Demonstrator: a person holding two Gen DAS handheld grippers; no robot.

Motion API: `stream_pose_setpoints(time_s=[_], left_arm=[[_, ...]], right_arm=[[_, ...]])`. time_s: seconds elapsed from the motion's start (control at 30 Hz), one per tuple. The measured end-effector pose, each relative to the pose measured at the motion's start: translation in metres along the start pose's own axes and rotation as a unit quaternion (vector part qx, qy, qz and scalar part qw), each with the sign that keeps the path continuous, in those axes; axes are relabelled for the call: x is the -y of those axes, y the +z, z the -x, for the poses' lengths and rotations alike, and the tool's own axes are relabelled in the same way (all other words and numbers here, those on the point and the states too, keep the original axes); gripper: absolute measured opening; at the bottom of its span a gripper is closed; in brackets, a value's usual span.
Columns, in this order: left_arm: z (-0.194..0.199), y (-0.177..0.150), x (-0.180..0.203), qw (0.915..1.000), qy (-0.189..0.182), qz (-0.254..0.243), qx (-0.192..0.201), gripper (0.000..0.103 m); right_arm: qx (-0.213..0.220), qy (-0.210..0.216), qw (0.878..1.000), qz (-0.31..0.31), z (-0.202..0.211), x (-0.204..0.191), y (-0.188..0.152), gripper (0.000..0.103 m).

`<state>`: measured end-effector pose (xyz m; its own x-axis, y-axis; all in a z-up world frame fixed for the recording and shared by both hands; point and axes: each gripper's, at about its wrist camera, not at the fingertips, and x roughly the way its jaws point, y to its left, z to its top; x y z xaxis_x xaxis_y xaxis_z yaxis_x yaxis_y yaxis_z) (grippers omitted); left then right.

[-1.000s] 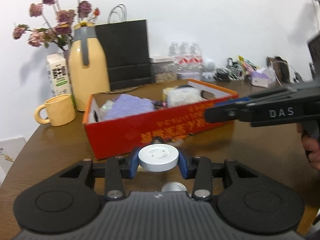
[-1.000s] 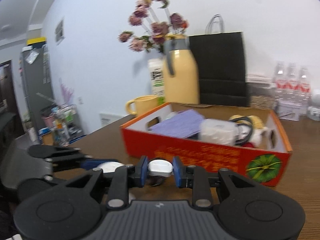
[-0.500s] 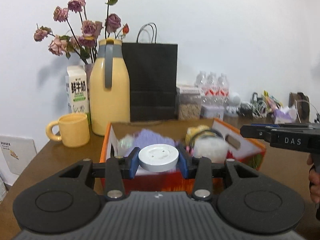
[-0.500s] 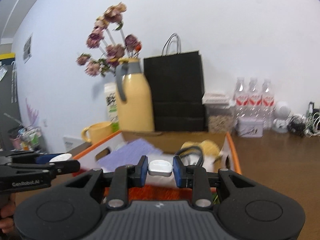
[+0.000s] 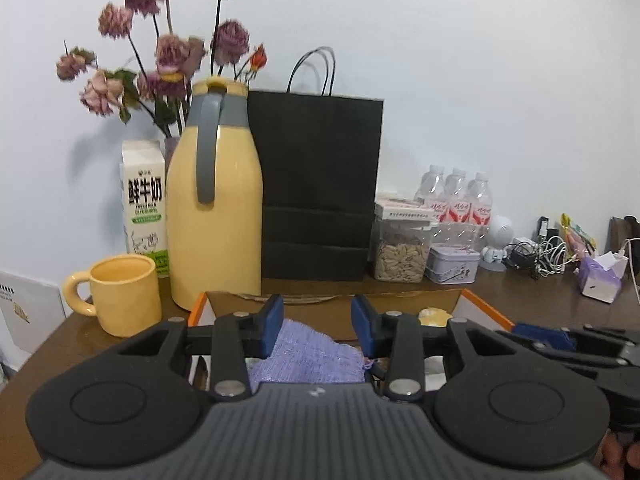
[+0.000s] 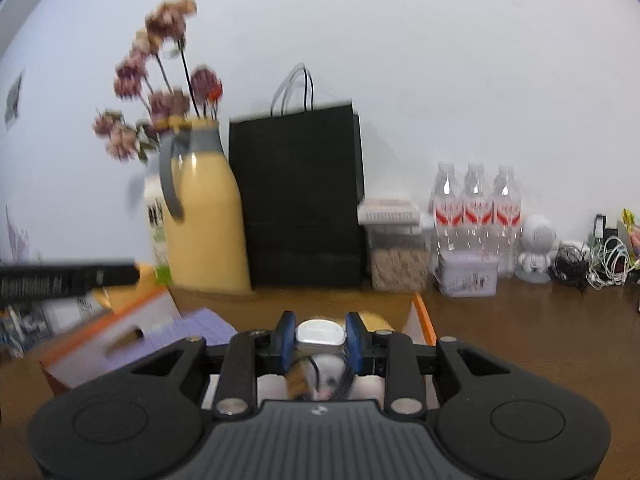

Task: Organize objects
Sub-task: 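Carry the white cap and silver lid into the box and release both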

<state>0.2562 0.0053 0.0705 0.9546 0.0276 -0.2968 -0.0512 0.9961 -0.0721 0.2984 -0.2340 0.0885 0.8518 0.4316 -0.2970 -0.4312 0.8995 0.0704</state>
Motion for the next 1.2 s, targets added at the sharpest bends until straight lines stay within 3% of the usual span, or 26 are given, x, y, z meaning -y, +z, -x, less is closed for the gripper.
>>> stream_pose_setpoints(time_s=[0.2, 0.23, 0.3, 0.33, 0.37, 0.4, 0.5, 0.6, 1.2], left_arm=[[-0.014, -0.009, -0.008, 0.9997, 0.001, 0.005, -0.025, 0.042], [-0.014, -0.010, -0.008, 0.9996, 0.001, 0.007, -0.026, 0.050], [-0.011, -0.011, -0.010, 0.9997, 0.006, 0.009, -0.023, 0.074], [-0.009, -0.011, -0.009, 0.9997, 0.011, 0.009, -0.019, 0.093], [-0.006, -0.011, -0.009, 0.9997, 0.019, 0.007, -0.012, 0.103], [-0.003, -0.012, -0.008, 0.9996, 0.026, 0.005, -0.003, 0.103], [0.001, -0.012, -0.007, 0.9997, 0.024, 0.007, 0.000, 0.103], [0.003, -0.012, -0.007, 0.9997, 0.024, 0.009, -0.002, 0.103], [0.046, -0.042, -0.027, 0.9987, 0.041, 0.024, -0.016, 0.103]], right_arm=[[-0.016, 0.000, 1.000, -0.006, -0.007, 0.006, -0.004, 0.026], [-0.019, -0.001, 1.000, -0.006, -0.008, 0.006, -0.004, 0.026], [-0.021, -0.009, 1.000, -0.005, -0.008, 0.006, -0.006, 0.028], [-0.021, -0.011, 1.000, -0.007, -0.008, 0.006, -0.006, 0.031], [-0.019, -0.014, 1.000, -0.010, -0.007, 0.007, -0.006, 0.044], [-0.015, -0.017, 1.000, -0.012, -0.006, 0.008, -0.006, 0.061], [-0.001, -0.020, 1.000, -0.021, -0.002, 0.010, -0.007, 0.090], [0.010, -0.028, 0.999, -0.025, 0.001, 0.011, -0.007, 0.103], [0.050, -0.035, 0.998, 0.010, 0.038, -0.003, -0.019, 0.103]])
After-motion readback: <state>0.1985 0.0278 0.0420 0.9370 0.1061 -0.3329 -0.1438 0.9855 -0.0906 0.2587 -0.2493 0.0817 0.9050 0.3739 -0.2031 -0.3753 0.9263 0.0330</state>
